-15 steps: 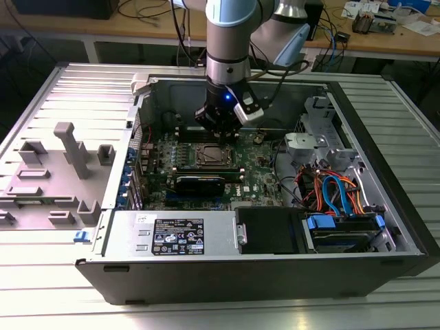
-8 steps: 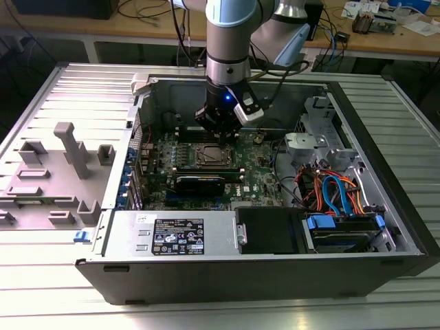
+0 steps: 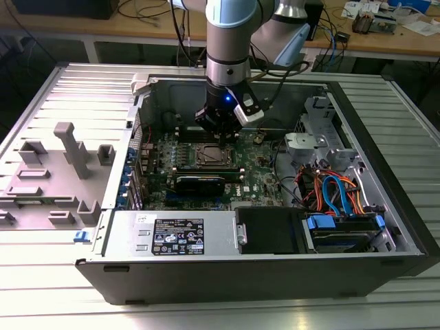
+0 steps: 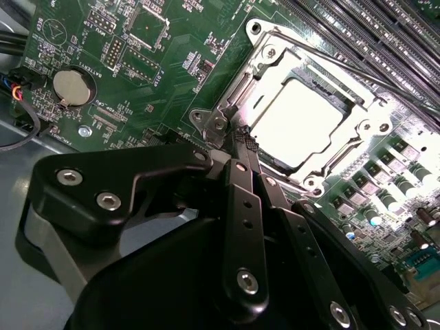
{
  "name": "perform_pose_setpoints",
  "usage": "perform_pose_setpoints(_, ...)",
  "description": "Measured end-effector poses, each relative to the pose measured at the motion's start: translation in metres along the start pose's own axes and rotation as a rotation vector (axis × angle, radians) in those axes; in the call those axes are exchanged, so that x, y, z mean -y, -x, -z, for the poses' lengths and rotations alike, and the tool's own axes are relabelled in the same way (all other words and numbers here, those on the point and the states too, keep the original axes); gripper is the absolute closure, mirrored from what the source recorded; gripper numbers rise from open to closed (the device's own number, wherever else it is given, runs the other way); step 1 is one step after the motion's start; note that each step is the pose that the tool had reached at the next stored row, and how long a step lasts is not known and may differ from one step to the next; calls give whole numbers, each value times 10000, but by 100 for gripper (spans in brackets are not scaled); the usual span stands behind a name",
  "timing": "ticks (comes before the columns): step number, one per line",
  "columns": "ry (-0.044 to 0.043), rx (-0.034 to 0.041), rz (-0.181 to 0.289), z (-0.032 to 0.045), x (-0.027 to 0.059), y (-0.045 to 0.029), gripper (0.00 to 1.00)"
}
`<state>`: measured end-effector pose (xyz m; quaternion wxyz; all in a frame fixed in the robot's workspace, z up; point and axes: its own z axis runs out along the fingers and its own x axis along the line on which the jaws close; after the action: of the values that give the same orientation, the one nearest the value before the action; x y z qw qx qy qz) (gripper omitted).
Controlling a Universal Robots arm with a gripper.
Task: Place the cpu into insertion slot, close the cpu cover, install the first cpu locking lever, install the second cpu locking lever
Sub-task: 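Install the second cpu locking lever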
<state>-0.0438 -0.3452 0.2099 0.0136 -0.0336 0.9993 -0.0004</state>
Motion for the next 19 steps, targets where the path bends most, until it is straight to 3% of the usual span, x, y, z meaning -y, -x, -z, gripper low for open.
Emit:
perform_pose_setpoints(9, -12, 0, 1, 37, 2, 1, 89)
perform_pose_setpoints(13, -78, -6, 3, 55, 10, 1, 89)
perform_pose_setpoints(19, -79, -6, 2, 55, 158, -9, 89)
